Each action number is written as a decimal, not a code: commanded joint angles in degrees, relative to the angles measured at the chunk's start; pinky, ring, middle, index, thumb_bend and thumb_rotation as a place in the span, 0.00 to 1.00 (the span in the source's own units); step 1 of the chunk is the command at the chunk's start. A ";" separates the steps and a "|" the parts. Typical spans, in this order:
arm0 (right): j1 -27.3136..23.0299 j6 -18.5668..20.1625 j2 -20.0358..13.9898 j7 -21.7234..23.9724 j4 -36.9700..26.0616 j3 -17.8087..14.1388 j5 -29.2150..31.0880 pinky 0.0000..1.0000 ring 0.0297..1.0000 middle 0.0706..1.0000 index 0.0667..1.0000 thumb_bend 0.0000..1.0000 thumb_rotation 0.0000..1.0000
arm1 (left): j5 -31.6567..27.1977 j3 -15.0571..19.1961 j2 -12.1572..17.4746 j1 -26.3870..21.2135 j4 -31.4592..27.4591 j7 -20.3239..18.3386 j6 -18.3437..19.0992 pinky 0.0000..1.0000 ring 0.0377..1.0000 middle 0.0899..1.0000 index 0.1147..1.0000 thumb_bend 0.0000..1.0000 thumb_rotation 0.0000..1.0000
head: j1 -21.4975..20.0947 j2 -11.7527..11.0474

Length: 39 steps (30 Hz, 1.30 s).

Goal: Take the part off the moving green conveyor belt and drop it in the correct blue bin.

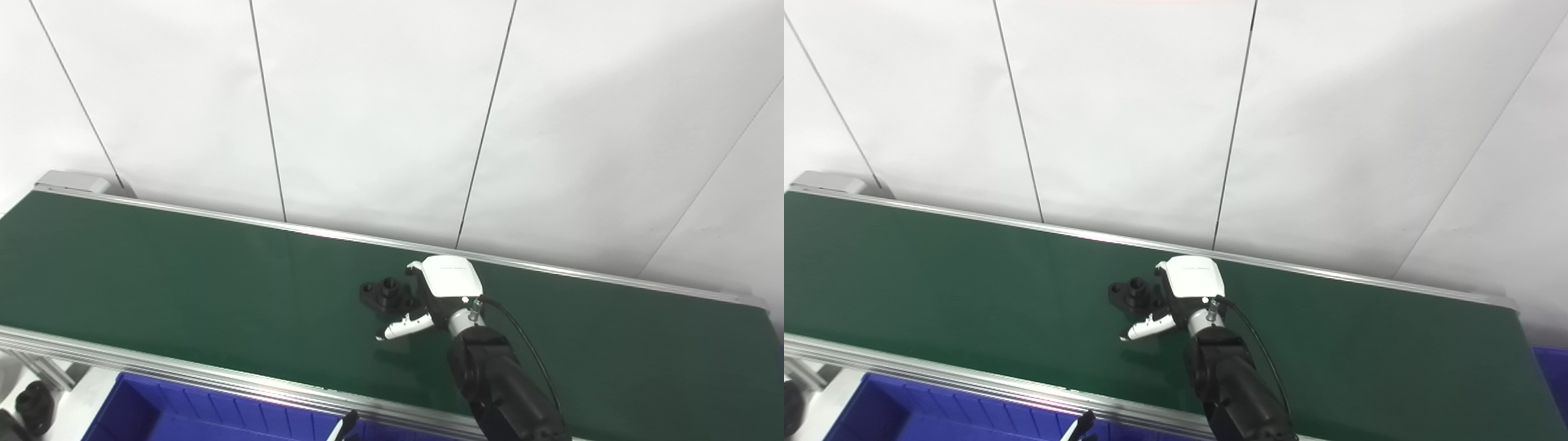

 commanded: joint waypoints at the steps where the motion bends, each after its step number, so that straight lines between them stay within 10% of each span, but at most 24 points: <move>1: -2.04 0.54 1.58 -1.48 0.25 0.51 0.97 0.48 0.54 0.64 0.75 1.00 0.66 | 0.56 -0.52 -0.63 1.01 -1.66 0.16 -0.60 0.80 0.96 1.00 1.00 0.79 0.95 | 0.33 0.05; 12: -1.70 -0.67 2.85 -6.92 3.25 1.09 3.76 0.44 0.54 0.62 0.72 0.97 0.66 | 2.98 -1.14 -1.46 3.15 -3.77 0.55 0.69 0.79 0.94 1.00 1.00 0.77 0.98 | 1.61 0.65; 16: -0.95 -3.29 3.57 -13.42 5.02 1.24 5.41 0.25 0.32 0.45 0.70 0.83 0.61 | 2.99 -1.31 -1.12 3.23 -4.25 0.06 1.01 0.81 0.94 1.00 1.00 0.77 0.95 | 1.75 0.84; 19: -0.34 -6.93 4.03 -19.90 7.43 0.60 8.15 0.16 0.20 0.28 0.53 0.57 0.27 | 2.88 -1.58 -0.65 3.16 -4.63 -0.59 1.44 0.81 0.95 1.00 1.00 0.75 0.93 | 1.66 0.92; 22: 0.22 -9.52 4.33 -25.68 10.02 0.73 9.41 0.13 0.17 0.24 0.46 0.51 0.14 | 2.19 -1.76 -0.44 3.13 -5.00 -1.01 1.94 0.82 0.95 1.00 1.00 0.74 0.92 | 1.65 1.16; 39: 2.91 -7.01 4.29 -31.42 11.74 2.81 10.09 0.11 0.14 0.20 0.45 0.51 0.13 | 1.26 -2.16 0.93 2.36 -5.52 -2.76 3.68 0.86 0.98 1.00 1.00 0.78 0.87 | 0.73 1.71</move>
